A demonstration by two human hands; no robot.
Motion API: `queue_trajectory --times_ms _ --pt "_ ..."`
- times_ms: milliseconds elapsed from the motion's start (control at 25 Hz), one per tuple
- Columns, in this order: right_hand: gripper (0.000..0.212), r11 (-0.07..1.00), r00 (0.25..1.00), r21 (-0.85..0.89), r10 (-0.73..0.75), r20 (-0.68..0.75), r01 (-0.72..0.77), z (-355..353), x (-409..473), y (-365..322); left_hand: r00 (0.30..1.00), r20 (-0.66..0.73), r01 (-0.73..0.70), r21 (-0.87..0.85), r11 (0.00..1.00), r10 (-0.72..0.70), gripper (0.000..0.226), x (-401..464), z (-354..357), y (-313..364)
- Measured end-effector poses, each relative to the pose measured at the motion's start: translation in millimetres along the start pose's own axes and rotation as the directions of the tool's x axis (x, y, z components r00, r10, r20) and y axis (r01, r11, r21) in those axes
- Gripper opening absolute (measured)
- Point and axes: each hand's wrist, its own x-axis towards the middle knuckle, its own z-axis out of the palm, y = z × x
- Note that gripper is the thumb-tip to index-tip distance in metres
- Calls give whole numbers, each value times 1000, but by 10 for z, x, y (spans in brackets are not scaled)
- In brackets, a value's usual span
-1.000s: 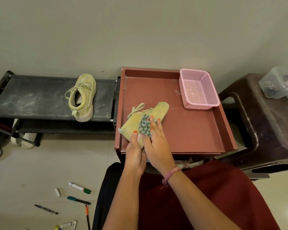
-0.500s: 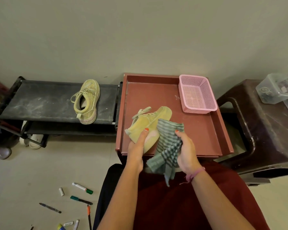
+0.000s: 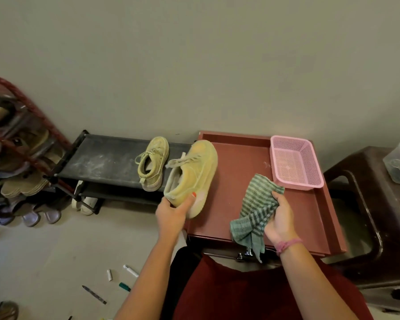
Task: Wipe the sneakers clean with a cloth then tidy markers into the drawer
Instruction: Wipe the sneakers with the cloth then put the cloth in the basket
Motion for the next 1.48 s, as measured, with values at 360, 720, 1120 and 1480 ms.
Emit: queue_trajectory --times_ms 360,720,1120,1480 --pt "27 1000 1000 5 18 13 -18 147 245 48 963 -143 -187 261 947 229 54 1069 147 49" --pt "33 998 998 19 61 23 -61 139 582 171 974 -146 -133 245 960 172 62 1497 300 -334" --pt "40 996 996 10 92 15 -93 121 729 279 977 -143 -91 381 920 155 72 1650 309 -563" --pt "42 997 997 21 74 25 -75 195 662 267 902 -106 -222 717 661 418 93 1320 -233 -597"
